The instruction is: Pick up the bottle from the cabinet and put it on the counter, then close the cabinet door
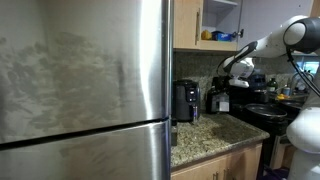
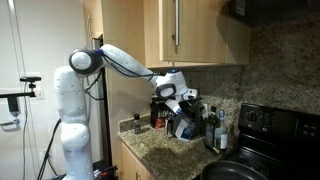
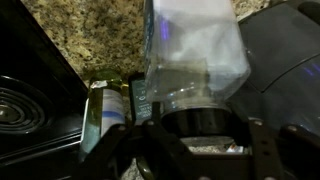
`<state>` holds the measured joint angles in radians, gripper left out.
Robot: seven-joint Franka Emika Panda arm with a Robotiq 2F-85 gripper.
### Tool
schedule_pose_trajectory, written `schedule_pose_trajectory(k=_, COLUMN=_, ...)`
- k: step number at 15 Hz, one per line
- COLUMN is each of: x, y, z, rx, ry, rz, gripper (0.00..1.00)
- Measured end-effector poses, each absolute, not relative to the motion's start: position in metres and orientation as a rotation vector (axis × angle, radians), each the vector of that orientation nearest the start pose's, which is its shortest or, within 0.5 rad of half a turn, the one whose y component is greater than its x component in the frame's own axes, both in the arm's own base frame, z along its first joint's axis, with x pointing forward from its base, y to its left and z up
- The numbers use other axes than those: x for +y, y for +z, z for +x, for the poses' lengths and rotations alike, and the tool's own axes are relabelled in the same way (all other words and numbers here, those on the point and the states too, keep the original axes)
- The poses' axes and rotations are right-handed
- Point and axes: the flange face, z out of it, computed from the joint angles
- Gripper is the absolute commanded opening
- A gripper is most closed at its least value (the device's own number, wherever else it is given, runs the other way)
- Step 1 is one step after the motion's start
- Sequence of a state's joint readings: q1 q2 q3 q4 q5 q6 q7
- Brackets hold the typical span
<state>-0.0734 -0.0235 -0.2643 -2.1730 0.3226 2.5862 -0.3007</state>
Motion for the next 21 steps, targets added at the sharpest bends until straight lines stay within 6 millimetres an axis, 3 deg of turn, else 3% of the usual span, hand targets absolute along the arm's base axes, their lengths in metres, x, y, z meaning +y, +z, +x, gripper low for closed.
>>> schedule_pose_trajectory(k=7, x=-0.203, y=0.396, z=0.555, rx=0.488, ry=-0.916, rz=-2.997, gripper=0.38)
schedule_pose_trajectory(k=8, x=-0.204, y=0.39, z=0.557, rx=0.506, ry=-0.917, rz=-2.999, gripper=0.63)
schedule_pose_trajectory(k=10, x=-0.206, y=0.38, z=0.557, rx=0.541, ry=-0.908, rz=-3.0, gripper=0.63)
schedule_pose_trajectory(k=11, x=-0.207, y=0.378, z=0.557, rx=0.547, ry=-0.903, rz=-3.001, gripper=0.38)
schedule_pose_trajectory(k=15, x=-0.209, y=0.373, z=0.558, rx=0.55, ry=-0.918, rz=-3.011, gripper=0.38)
schedule_pose_trajectory(k=21, x=-0.217, y=0.338, z=0.567, rx=0.565, ry=-1.09, rz=-3.064, gripper=0.38)
